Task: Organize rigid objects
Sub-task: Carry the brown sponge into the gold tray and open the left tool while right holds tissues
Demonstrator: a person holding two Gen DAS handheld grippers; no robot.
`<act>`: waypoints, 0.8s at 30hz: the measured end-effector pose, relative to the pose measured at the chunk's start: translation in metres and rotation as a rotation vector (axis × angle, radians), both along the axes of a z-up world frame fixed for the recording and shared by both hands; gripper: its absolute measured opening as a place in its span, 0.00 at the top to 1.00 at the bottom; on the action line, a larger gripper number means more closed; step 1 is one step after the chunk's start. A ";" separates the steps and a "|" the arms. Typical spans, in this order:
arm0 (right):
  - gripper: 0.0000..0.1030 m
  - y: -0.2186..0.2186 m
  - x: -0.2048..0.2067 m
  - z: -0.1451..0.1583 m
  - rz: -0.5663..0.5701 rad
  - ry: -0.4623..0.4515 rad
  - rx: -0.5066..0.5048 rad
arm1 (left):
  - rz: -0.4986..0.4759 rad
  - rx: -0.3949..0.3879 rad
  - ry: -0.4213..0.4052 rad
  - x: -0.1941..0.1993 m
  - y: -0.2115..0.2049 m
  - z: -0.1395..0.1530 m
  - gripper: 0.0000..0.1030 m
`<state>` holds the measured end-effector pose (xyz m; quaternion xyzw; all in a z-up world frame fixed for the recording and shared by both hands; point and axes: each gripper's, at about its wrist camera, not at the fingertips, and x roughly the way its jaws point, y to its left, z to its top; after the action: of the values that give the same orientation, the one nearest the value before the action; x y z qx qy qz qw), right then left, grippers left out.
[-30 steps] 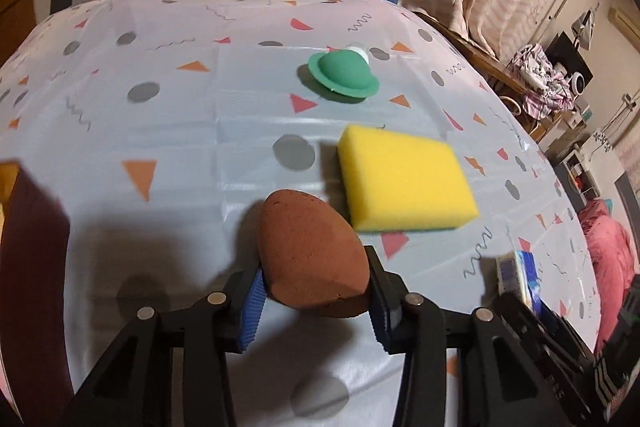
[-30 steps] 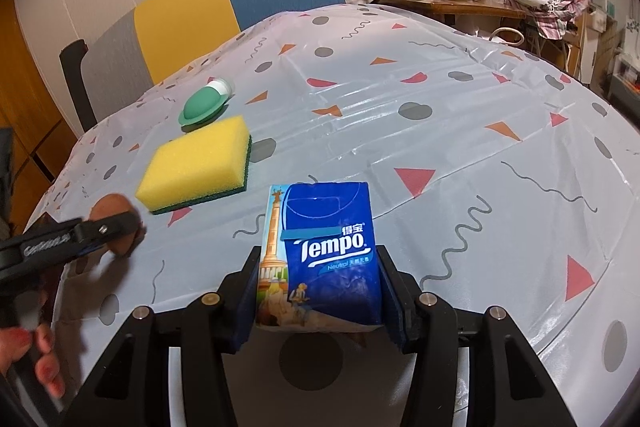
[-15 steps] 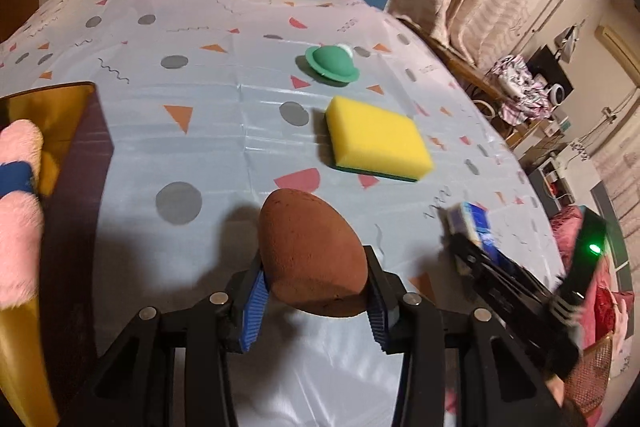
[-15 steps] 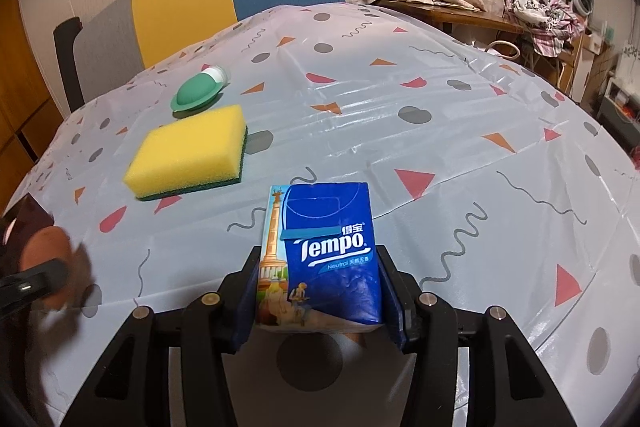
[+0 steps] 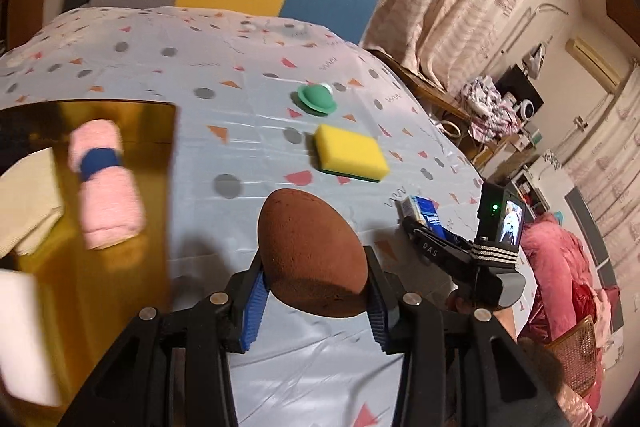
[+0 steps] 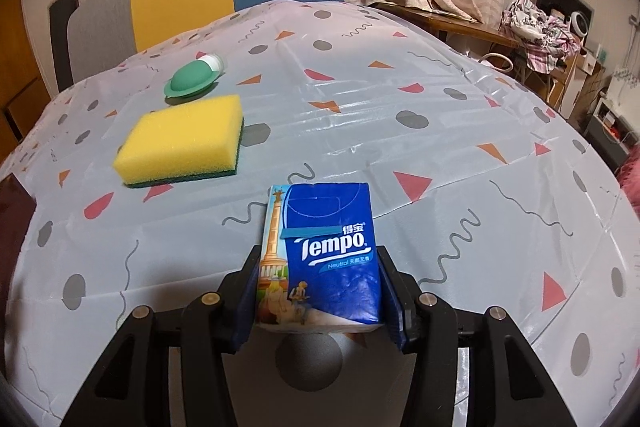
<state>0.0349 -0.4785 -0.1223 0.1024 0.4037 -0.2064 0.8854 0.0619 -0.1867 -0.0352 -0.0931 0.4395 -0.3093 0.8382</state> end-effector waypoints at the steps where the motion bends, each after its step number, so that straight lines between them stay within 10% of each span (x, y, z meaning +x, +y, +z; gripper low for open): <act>1: 0.48 0.001 0.000 0.000 -0.001 0.003 -0.006 | 0.016 -0.011 0.003 -0.001 0.012 0.002 0.58; 24: 0.49 0.022 0.007 0.002 0.012 0.055 -0.139 | 0.233 -0.036 0.107 0.014 0.157 -0.026 0.58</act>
<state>0.0416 -0.4569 -0.1202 0.0324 0.4133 -0.2314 0.8801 0.0756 -0.0293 -0.0611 -0.1751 0.4642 -0.2121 0.8419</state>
